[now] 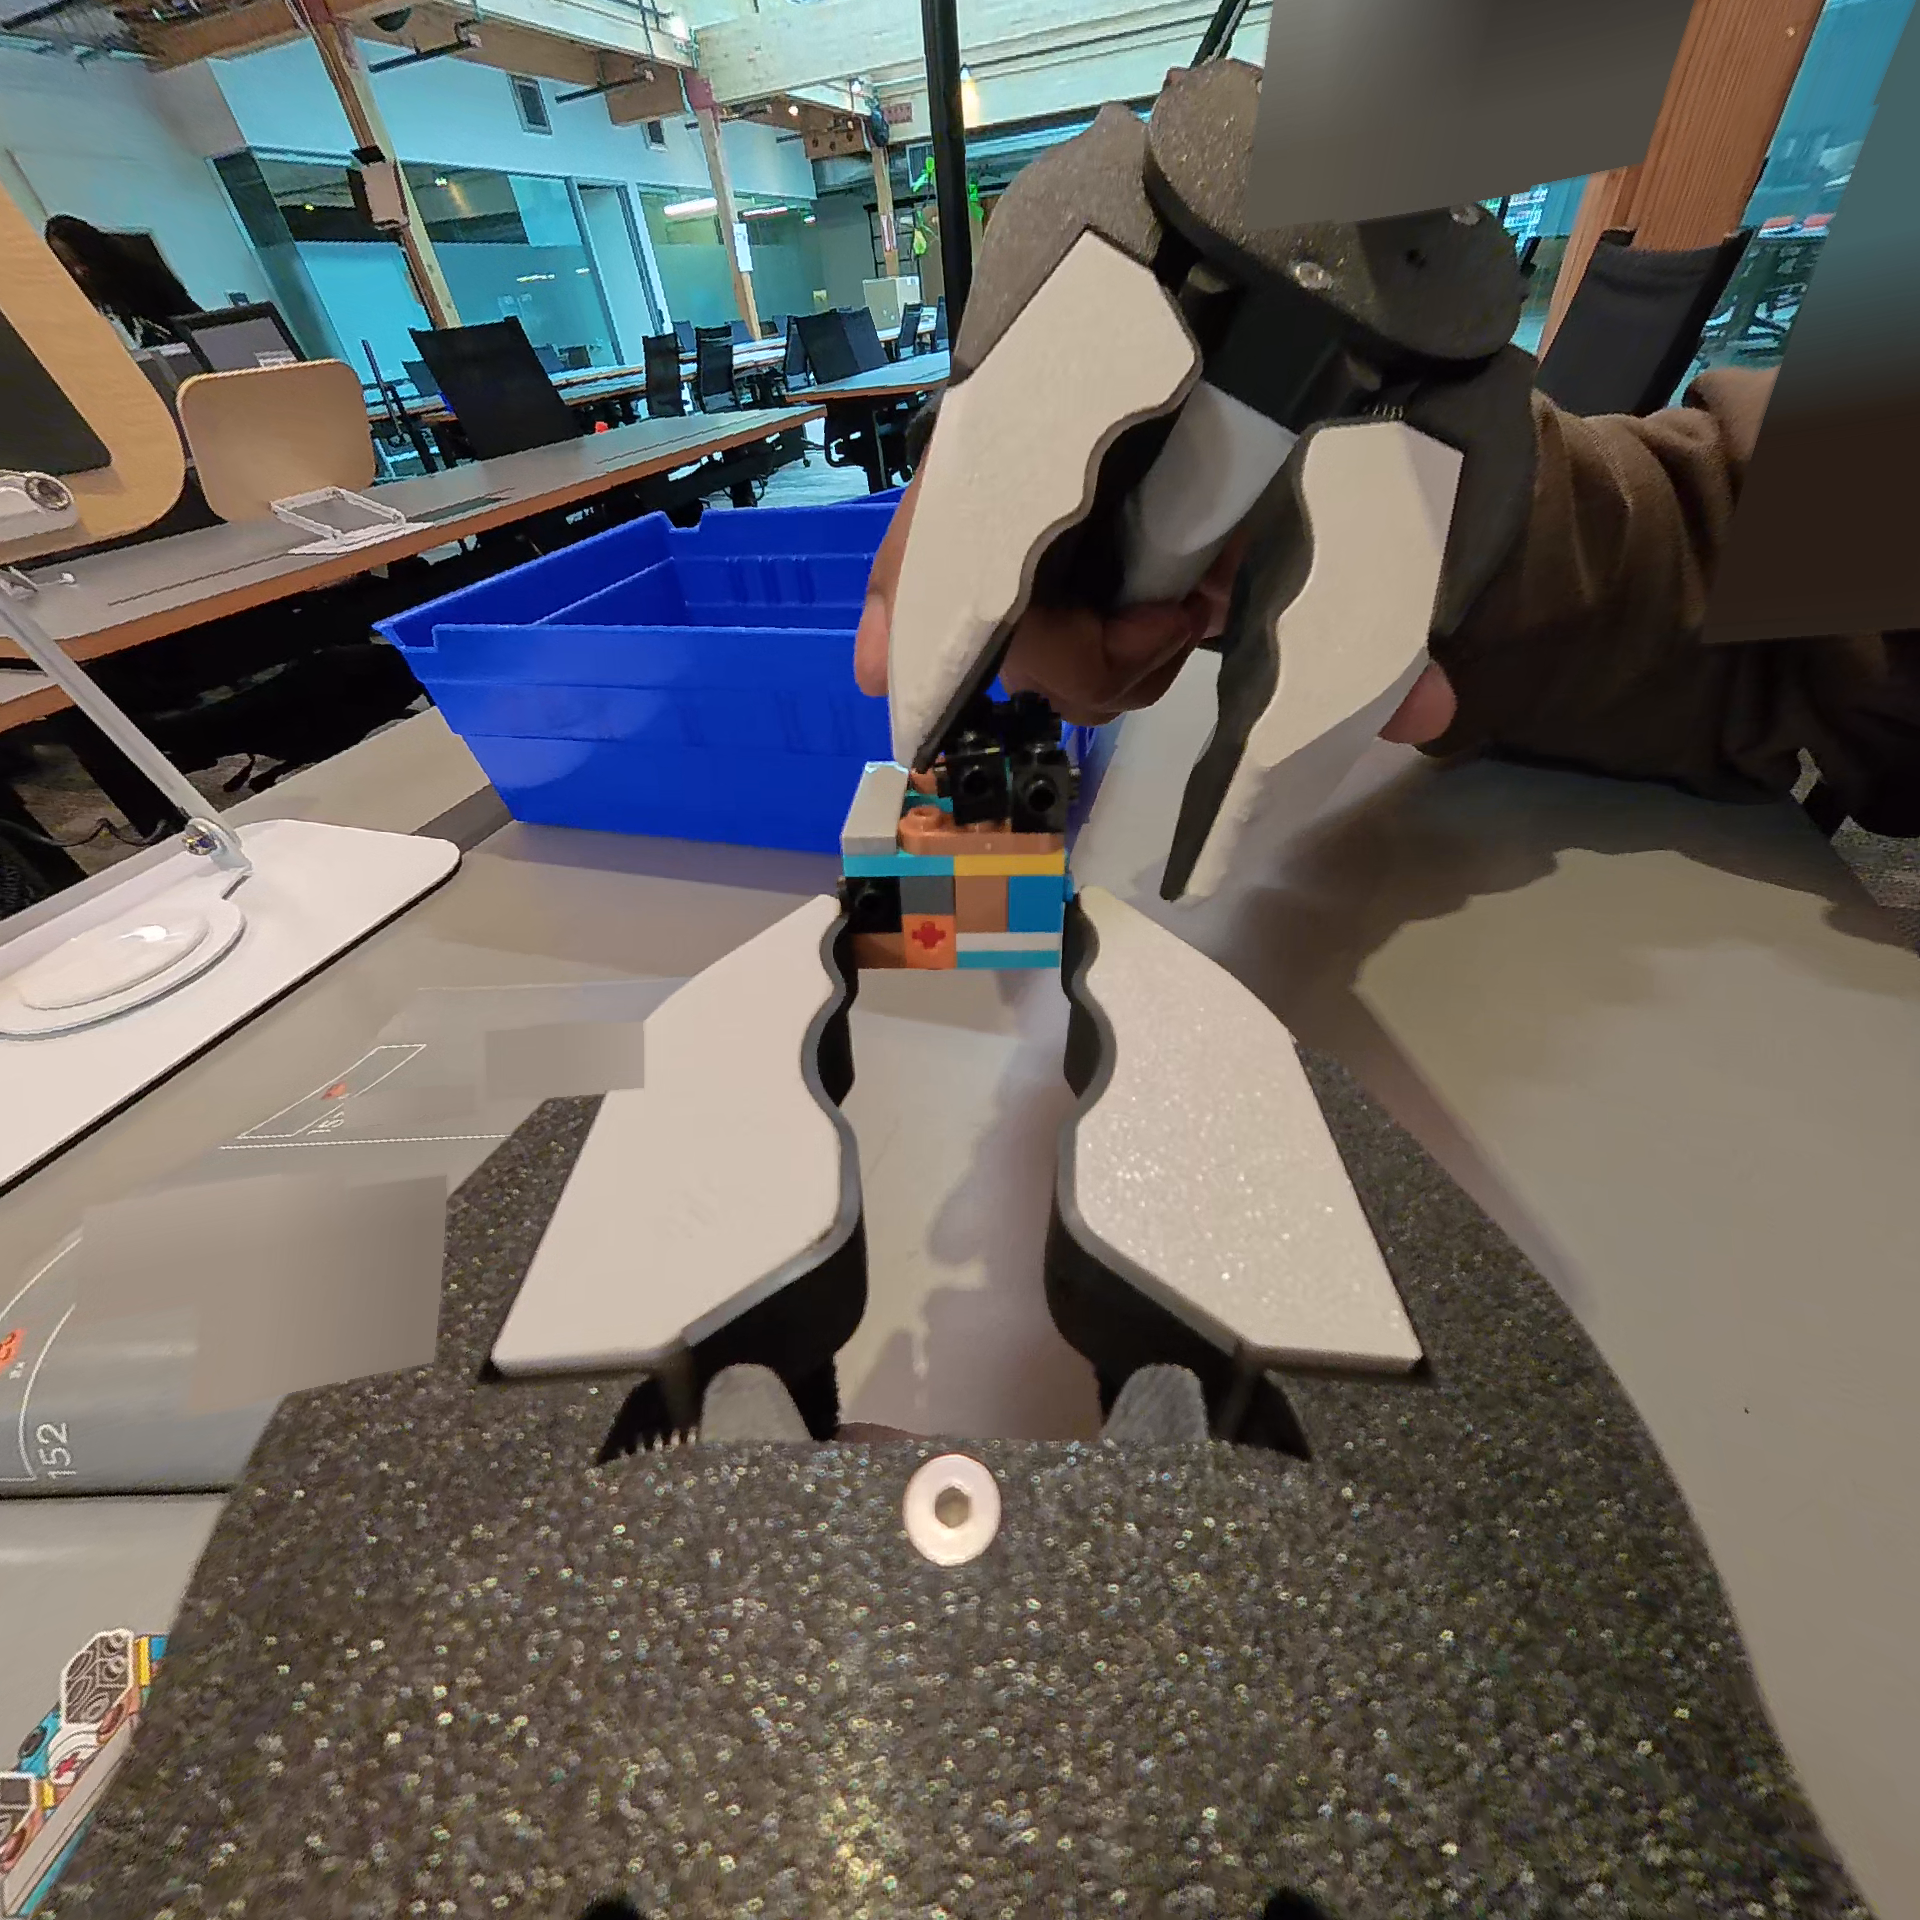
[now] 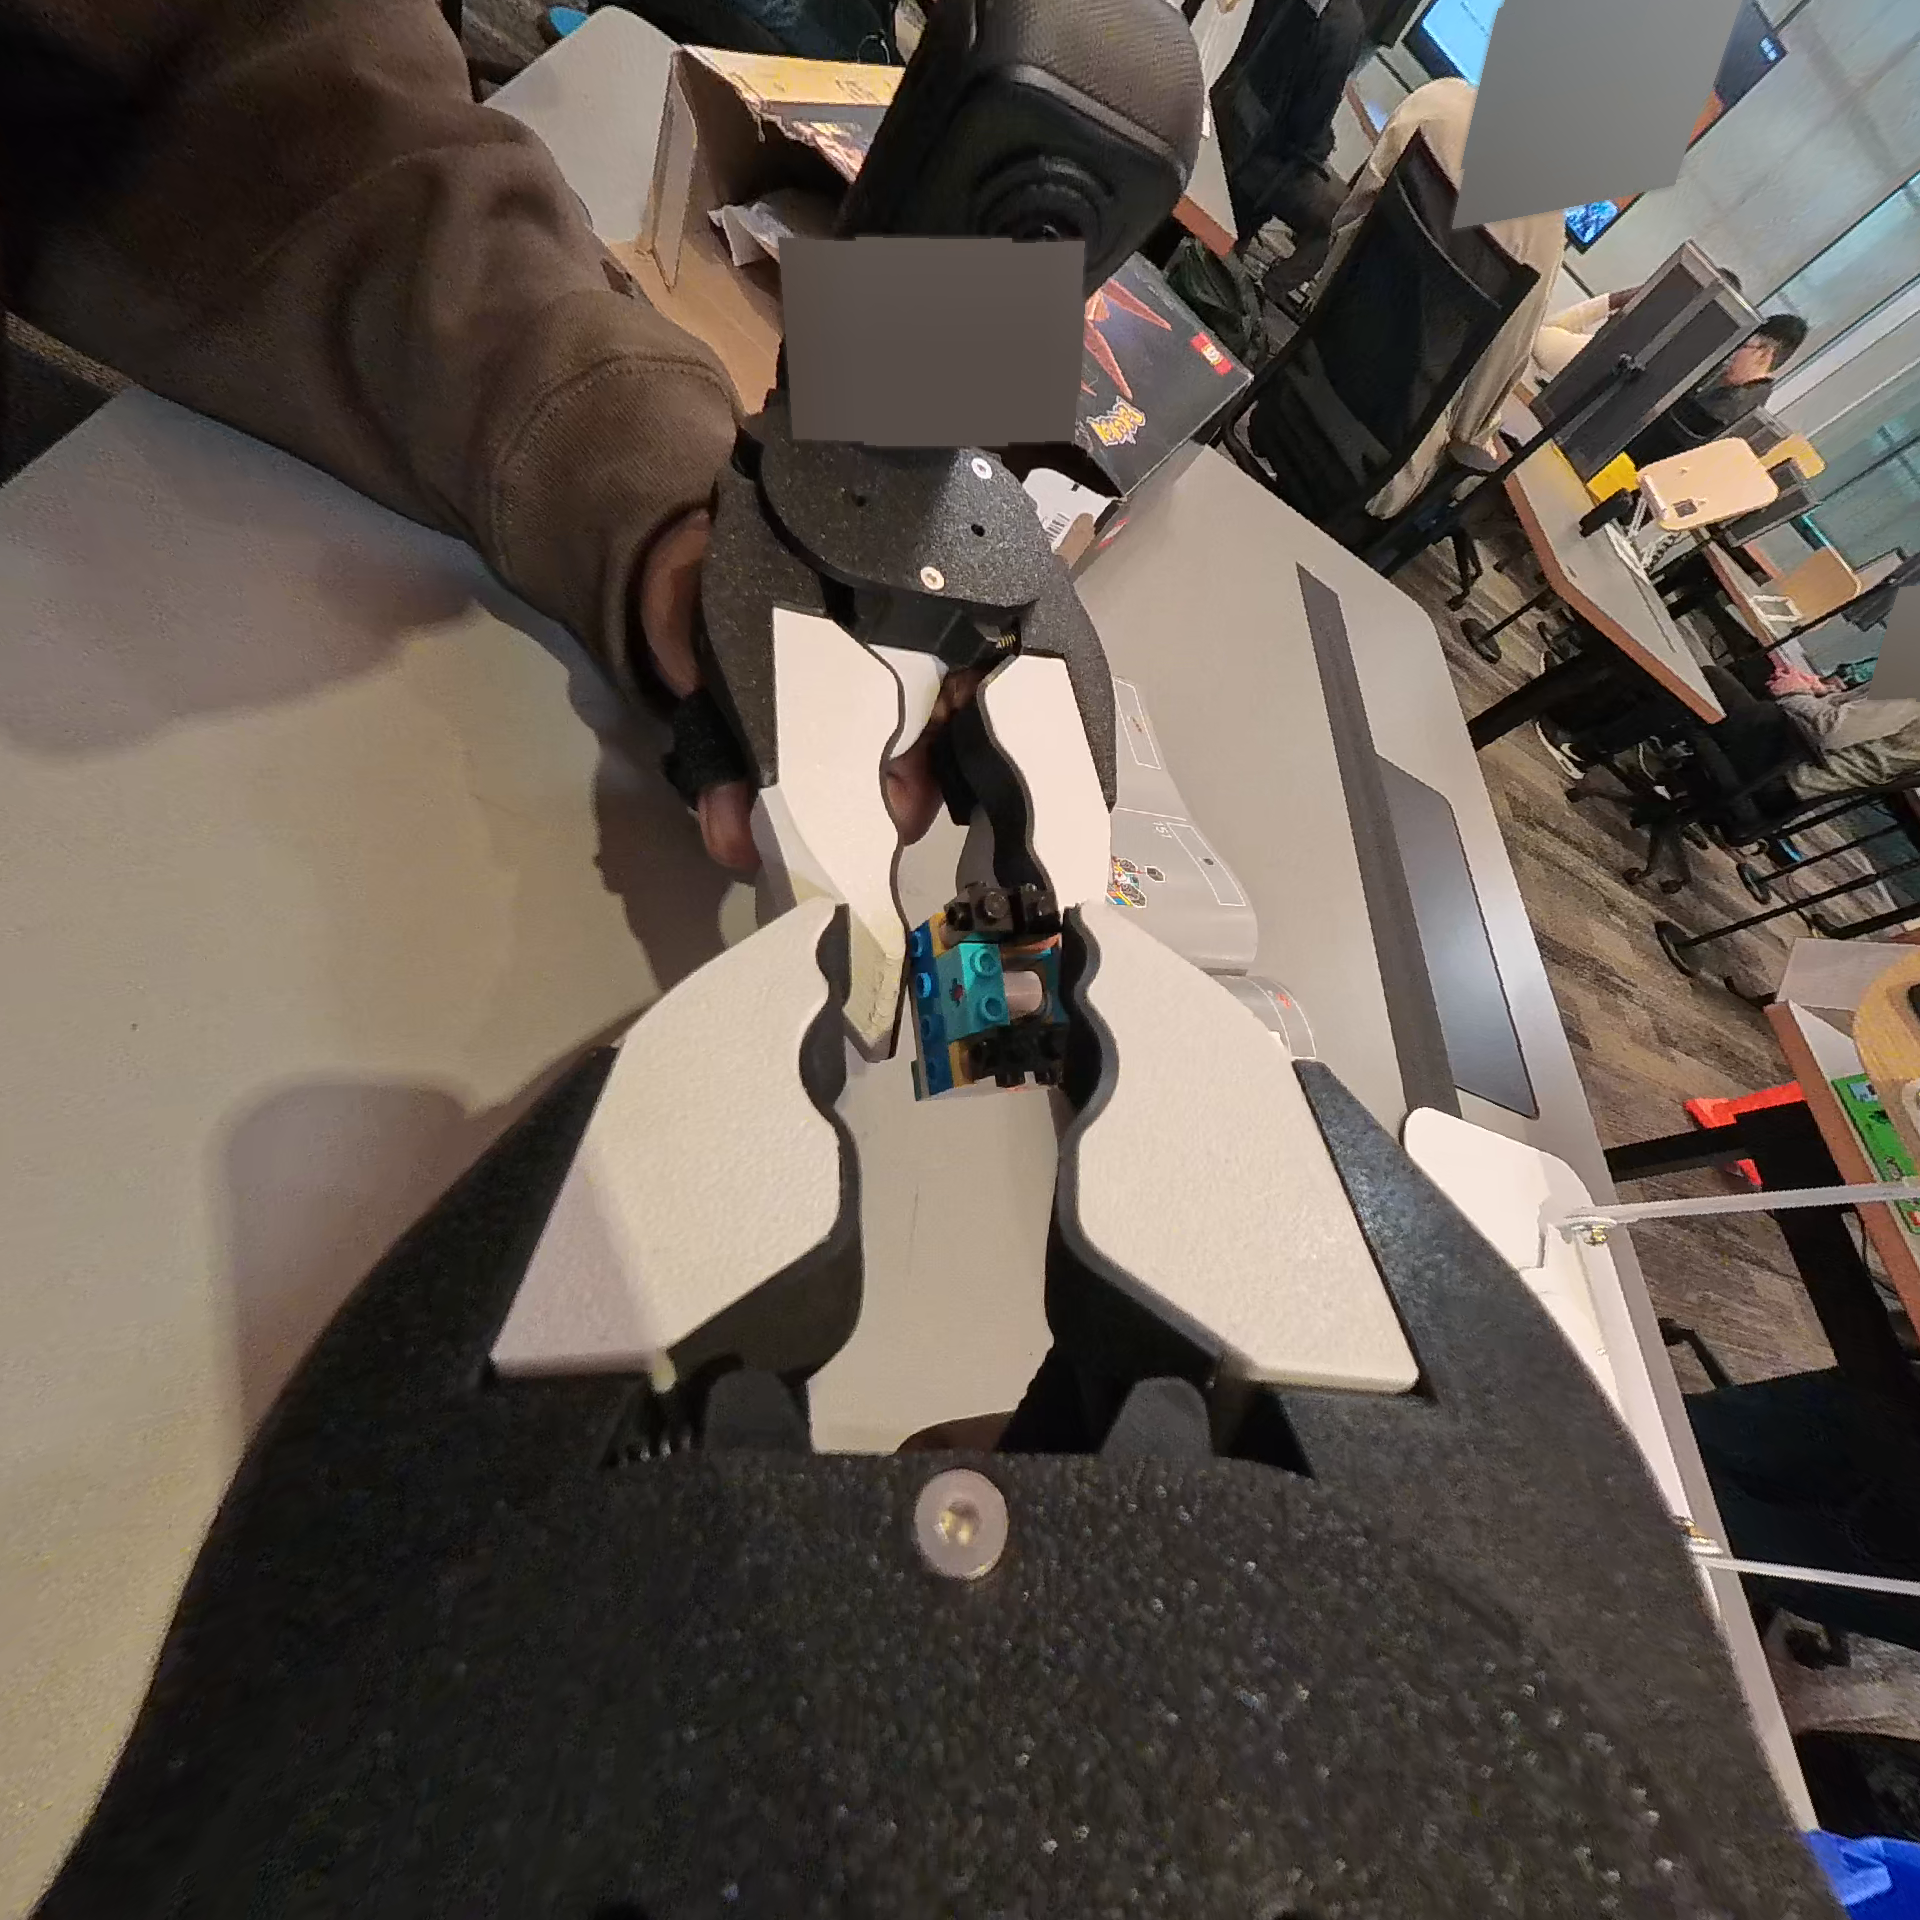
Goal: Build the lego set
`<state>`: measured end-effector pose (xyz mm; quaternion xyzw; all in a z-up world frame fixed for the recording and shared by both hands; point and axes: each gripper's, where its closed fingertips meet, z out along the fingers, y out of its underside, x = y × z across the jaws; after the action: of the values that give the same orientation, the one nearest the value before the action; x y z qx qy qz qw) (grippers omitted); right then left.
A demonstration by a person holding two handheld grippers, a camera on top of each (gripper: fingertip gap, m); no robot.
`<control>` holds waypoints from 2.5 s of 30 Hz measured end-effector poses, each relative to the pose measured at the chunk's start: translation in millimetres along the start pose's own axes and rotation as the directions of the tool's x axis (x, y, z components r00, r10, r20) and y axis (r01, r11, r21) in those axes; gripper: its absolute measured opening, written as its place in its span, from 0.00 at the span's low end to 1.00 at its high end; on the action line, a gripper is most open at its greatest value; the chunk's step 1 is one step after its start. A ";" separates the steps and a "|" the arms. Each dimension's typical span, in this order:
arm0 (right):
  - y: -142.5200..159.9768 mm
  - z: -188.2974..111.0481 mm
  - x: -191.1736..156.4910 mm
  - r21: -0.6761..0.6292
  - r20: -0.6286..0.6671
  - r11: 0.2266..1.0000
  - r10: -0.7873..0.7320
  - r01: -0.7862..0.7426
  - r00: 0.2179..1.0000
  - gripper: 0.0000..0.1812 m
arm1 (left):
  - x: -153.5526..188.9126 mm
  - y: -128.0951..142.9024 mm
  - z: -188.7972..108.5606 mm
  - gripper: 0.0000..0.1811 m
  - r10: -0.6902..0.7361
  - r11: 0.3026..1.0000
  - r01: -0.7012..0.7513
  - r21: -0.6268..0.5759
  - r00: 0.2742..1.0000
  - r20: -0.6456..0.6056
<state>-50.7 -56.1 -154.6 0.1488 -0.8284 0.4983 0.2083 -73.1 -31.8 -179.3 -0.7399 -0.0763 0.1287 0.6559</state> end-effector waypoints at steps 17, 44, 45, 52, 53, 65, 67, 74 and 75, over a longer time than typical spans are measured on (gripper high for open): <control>-3.7 -0.3 0.6 0.019 -0.009 1.000 -0.004 0.004 1.000 0.21 | 0.6 -2.8 -0.6 0.21 -0.006 1.000 0.006 0.018 1.000 -0.002; 2.4 0.2 -2.8 -0.027 -0.028 0.993 -0.111 0.111 0.993 0.20 | 5.7 2.1 0.1 0.20 -0.025 0.999 0.025 -0.022 0.999 -0.038; 2.4 0.3 -2.9 -0.027 -0.028 0.994 -0.111 0.110 0.993 0.20 | 5.8 2.2 0.1 0.20 -0.027 0.999 0.026 -0.023 0.999 -0.039; 5.1 0.7 -4.0 -0.043 -0.025 0.991 -0.131 0.129 0.991 0.20 | 5.9 5.4 1.0 0.20 -0.037 0.998 0.035 -0.047 0.999 -0.039; 6.0 0.9 -4.3 -0.048 -0.024 0.990 -0.136 0.135 0.990 0.19 | 6.0 6.4 1.3 0.20 -0.038 0.998 0.036 -0.054 0.999 -0.039; 15.9 2.1 -8.3 -0.095 0.006 0.982 -0.162 0.162 0.987 0.18 | 8.9 18.1 3.6 0.20 -0.061 0.988 0.052 -0.142 0.997 -0.057; 16.2 2.1 -8.7 -0.096 0.008 0.982 -0.165 0.165 0.986 0.18 | 9.4 18.7 3.8 0.20 -0.064 0.987 0.055 -0.148 0.996 -0.058; 17.7 2.1 -8.5 -0.102 0.010 0.981 -0.163 0.163 0.987 0.18 | 8.7 19.6 4.5 0.20 -0.071 0.986 0.063 -0.151 0.996 -0.051; 17.3 1.9 -8.2 -0.100 0.009 0.982 -0.160 0.160 0.987 0.18 | 8.7 19.0 4.4 0.20 -0.070 0.987 0.062 -0.149 0.996 -0.050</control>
<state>-51.8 -49.5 -172.7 0.2046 -0.8377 0.4376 0.2547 -67.2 -27.5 -199.4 -0.7865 -0.0919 0.0804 0.6054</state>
